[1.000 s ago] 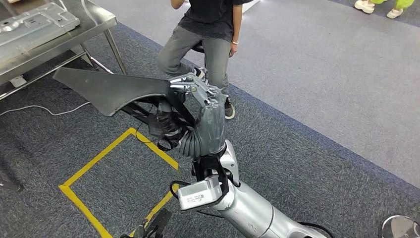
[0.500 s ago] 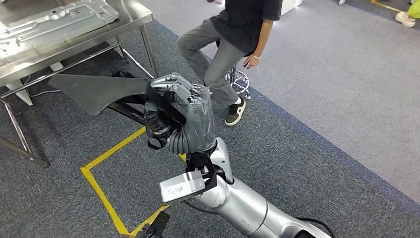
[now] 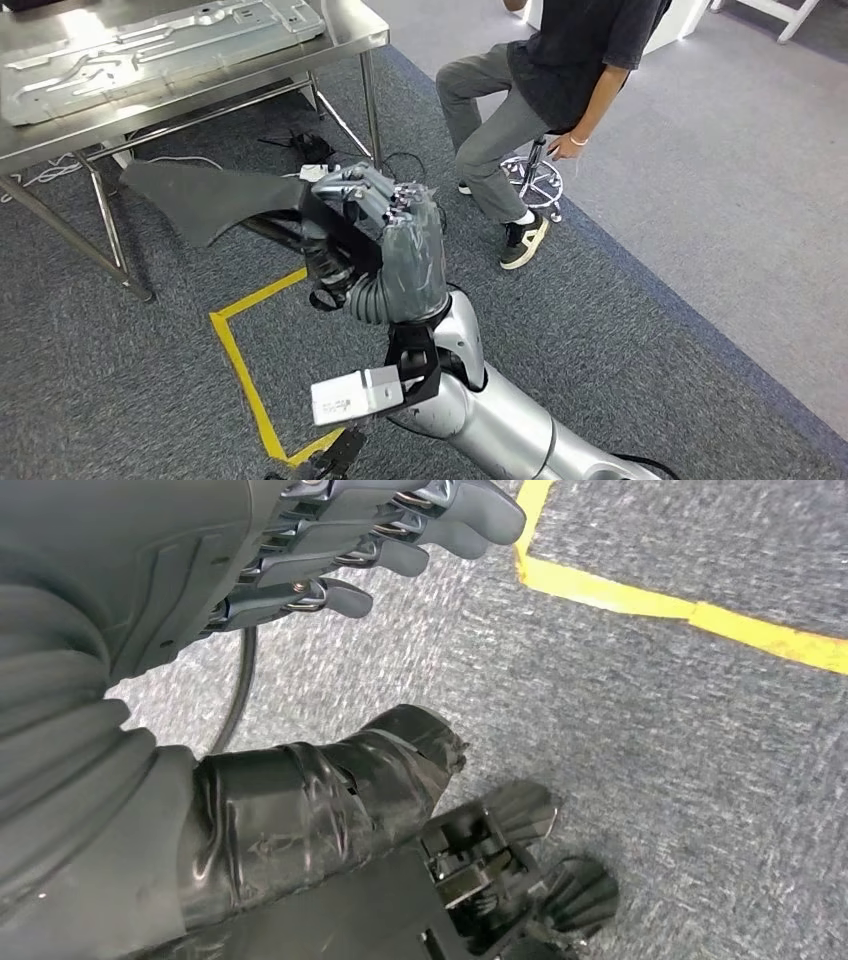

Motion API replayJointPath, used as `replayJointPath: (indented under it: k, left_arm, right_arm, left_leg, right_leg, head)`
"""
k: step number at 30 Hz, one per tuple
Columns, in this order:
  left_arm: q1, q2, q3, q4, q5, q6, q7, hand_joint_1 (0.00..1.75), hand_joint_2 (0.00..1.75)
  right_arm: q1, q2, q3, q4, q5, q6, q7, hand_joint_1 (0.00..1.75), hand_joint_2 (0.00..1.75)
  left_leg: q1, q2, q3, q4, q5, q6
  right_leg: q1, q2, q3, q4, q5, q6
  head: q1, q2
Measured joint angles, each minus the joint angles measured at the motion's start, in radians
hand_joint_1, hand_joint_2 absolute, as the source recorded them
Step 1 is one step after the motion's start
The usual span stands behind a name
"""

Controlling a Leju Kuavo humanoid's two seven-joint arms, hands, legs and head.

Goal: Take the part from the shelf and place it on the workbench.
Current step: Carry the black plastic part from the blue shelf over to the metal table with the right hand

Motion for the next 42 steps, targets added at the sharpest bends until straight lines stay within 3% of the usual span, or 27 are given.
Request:
replayJointPath:
  k: [2,4,6,7,9,10,11,13,14,16,18,20,23,24,25,26,28,30,31,32,35,42]
  left_arm:
    - [-0.005,-0.008,-0.007,0.0,-0.024,-0.015,0.026,0.0,1.75]
    - [-0.008,-0.016,-0.017,0.0,-0.042,-0.031,0.056,0.0,1.75]
    - [-0.014,-0.024,-0.022,0.0,-0.06,-0.043,0.082,0.0,1.75]
    - [-0.019,-0.028,-0.026,0.0,-0.075,-0.051,0.095,0.0,1.75]
    - [-0.033,-0.04,-0.042,0.0,-0.113,-0.073,0.122,0.0,1.75]
    - [-0.041,-0.046,-0.052,0.0,-0.132,-0.084,0.135,0.0,1.75]
    - [-0.048,-0.052,-0.062,0.0,-0.15,-0.094,0.146,0.0,1.75]
    - [-0.06,-0.061,-0.082,0.0,-0.179,-0.109,0.154,0.0,1.75]
    - [-0.065,-0.065,-0.092,0.0,-0.19,-0.115,0.151,0.0,1.75]
    - [-0.072,-0.066,-0.105,0.0,-0.202,-0.13,0.131,0.0,1.75]
    - [-0.071,-0.05,-0.114,-0.002,-0.212,-0.162,0.08,0.0,1.75]
    - [-0.068,-0.015,-0.119,-0.008,-0.223,-0.203,0.013,0.0,1.75]
    - [-0.066,0.05,-0.12,-0.014,-0.24,-0.242,-0.05,0.0,1.75]
    - [-0.066,0.07,-0.12,-0.015,-0.243,-0.247,-0.059,0.0,1.75]
    - [-0.065,0.085,-0.12,-0.015,-0.245,-0.249,-0.065,0.0,1.75]
    - [-0.064,0.098,-0.12,-0.016,-0.245,-0.25,-0.069,0.0,1.75]
    - [-0.063,0.116,-0.12,-0.018,-0.243,-0.25,-0.073,0.0,1.75]
    - [-0.062,0.128,-0.12,-0.019,-0.238,-0.249,-0.074,0.0,1.75]
    - [-0.062,0.132,-0.12,-0.019,-0.235,-0.247,-0.073,0.0,1.75]
    - [-0.061,0.137,-0.12,-0.019,-0.233,-0.246,-0.073,0.0,1.75]
    - [-0.059,0.147,-0.12,-0.019,-0.231,-0.245,-0.073,0.0,1.75]
    - [-0.057,0.159,-0.118,-0.019,-0.228,-0.219,-0.069,0.0,1.75]
  right_arm:
    - [0.021,-0.009,-0.004,-0.029,0.038,0.0,0.021,1.75,1.75]
    - [0.049,-0.018,-0.01,-0.061,0.083,0.0,0.039,1.75,1.75]
    - [0.08,-0.027,-0.018,-0.089,0.117,0.0,0.048,1.75,1.75]
    - [0.095,-0.032,-0.022,-0.102,0.131,0.0,0.051,1.75,1.75]
    - [0.122,-0.044,-0.034,-0.127,0.161,0.0,0.063,1.75,1.75]
    - [0.132,-0.049,-0.04,-0.14,0.181,0.0,0.071,1.75,1.75]
    - [0.142,-0.053,-0.048,-0.155,0.204,0.0,0.079,1.75,1.75]
    - [0.165,-0.059,-0.066,-0.192,0.242,0.0,0.094,1.75,1.75]
    - [0.177,-0.063,-0.077,-0.211,0.256,0.0,0.101,1.75,1.75]
    - [0.191,-0.074,-0.096,-0.241,0.274,0.0,0.121,1.75,1.75]
    - [0.199,-0.09,-0.112,-0.267,0.284,0.0,0.151,1.75,1.75]
    - [0.2,-0.111,-0.127,-0.297,0.272,0.0,0.173,1.75,1.75]
    - [0.197,-0.145,-0.153,-0.323,0.214,0.0,0.16,1.75,1.75]
    - [0.197,-0.154,-0.16,-0.326,0.197,0.0,0.149,1.75,1.75]
    - [0.196,-0.161,-0.165,-0.327,0.186,0.0,0.138,1.75,1.75]
    - [0.194,-0.166,-0.168,-0.327,0.18,0.0,0.13,1.75,1.75]
    - [0.186,-0.174,-0.174,-0.327,0.174,0.0,0.118,1.75,1.75]
    - [0.176,-0.178,-0.178,-0.327,0.167,0.0,0.11,1.75,1.75]
    - [0.174,-0.179,-0.179,-0.327,0.164,0.0,0.107,1.75,1.75]
    - [0.172,-0.179,-0.179,-0.326,0.161,0.0,0.104,1.75,1.75]
    - [0.166,-0.18,-0.179,-0.326,0.15,0.0,0.099,1.75,1.75]
    - [0.15,-0.18,-0.179,-0.316,0.11,0.001,0.084,1.75,1.75]
  left_leg:
    - [0.007,-0.017,-0.003,-0.003,0.001,-0.012]
    - [0.004,0.011,-0.006,0.008,-0.011,-0.025]
    - [0.004,0.069,-0.042,0.086,-0.053,-0.039]
    - [0.007,0.085,-0.073,0.146,-0.08,-0.045]
    - [0.015,0.094,-0.128,0.242,-0.107,-0.055]
    - [0.018,0.097,-0.134,0.247,-0.096,-0.058]
    - [0.02,0.103,-0.119,0.213,-0.069,-0.06]
    - [0.018,0.134,-0.052,0.086,-0.01,-0.058]
    - [0.014,0.15,-0.023,0.032,0.007,-0.052]
    - [0.004,0.163,-0.004,-0.008,0.005,-0.038]
    - [0.004,0.146,-0.001,-0.013,0.007,-0.025]
    - [0.009,0.133,0.007,-0.022,0.011,-0.014]
    - [0.01,0.119,0.011,-0.026,0.012,-0.003]
    - [0.009,0.114,0.011,-0.025,0.012,-0.001]
    - [0.009,0.108,0.012,-0.024,0.01,-0.001]
    - [0.009,0.102,0.012,-0.022,0.009,-0.002]
    - [0.011,0.089,0.011,-0.011,0.001,-0.009]
    - [0.01,0.08,0.002,0.006,-0.007,-0.021]
    - [0.009,0.077,-0.003,0.012,-0.01,-0.025]
    - [0.007,0.076,-0.007,0.016,-0.011,-0.021]
    - [0.008,0.075,-0.006,0.013,-0.01,0.001]
    - [0.01,0.076,-0.001,0.004,-0.008,-0.007]
  right_leg:
    - [0.002,-0.005,0.009,-0.012,-0.003,-0.003]
    - [-0.003,-0.026,0.025,-0.029,-0.001,-0.01]
    - [-0.007,-0.051,0.039,-0.041,-0.001,-0.016]
    - [-0.008,-0.064,0.042,-0.042,-0.003,-0.017]
    - [-0.009,-0.091,0.043,-0.04,-0.008,-0.018]
    - [-0.01,-0.104,0.043,-0.037,-0.011,-0.016]
    - [-0.011,-0.114,0.044,-0.034,-0.015,-0.014]
    - [-0.011,-0.132,0.048,-0.028,-0.024,-0.006]
    - [-0.009,-0.14,0.051,-0.025,-0.029,0.0]
    - [-0.005,-0.153,0.055,-0.024,-0.034,0.011]
    - [-0.006,-0.165,0.059,-0.025,-0.039,0.023]
    - [-0.009,-0.143,0.051,0.005,-0.063,0.033]
    - [-0.012,-0.095,-0.032,0.177,-0.146,0.037]
    - [-0.013,-0.091,-0.062,0.229,-0.159,0.038]
    - [-0.014,-0.089,-0.078,0.25,-0.153,0.039]
    - [-0.017,-0.089,-0.076,0.234,-0.129,0.04]
    - [-0.024,-0.086,-0.029,0.122,-0.059,0.042]
    - [-0.025,-0.078,0.011,0.031,-0.03,0.039]
    - [-0.025,-0.074,0.017,0.016,-0.033,0.035]
    - [-0.023,-0.072,0.017,0.012,-0.035,0.032]
    - [-0.02,-0.071,0.015,0.013,-0.034,0.026]
    - [-0.019,-0.072,0.016,0.013,-0.035,0.013]
  head:
    - [0.002,0.0]
    - [0.001,0.0]
    - [-0.003,0.0]
    - [-0.006,0.0]
    - [-0.006,0.0]
    - [-0.006,0.0]
    - [-0.006,0.0]
    - [-0.006,0.0]
    - [-0.006,0.0]
    - [-0.003,0.0]
    - [-0.001,0.0]
    - [0.003,0.0]
    - [0.013,0.0]
    - [0.014,0.0]
    - [0.014,0.0]
    - [0.014,0.0]
    - [0.014,0.0]
    - [0.015,0.0]
    - [0.015,0.0]
    - [0.015,0.0]
    - [0.012,0.0]
    - [0.012,0.0]
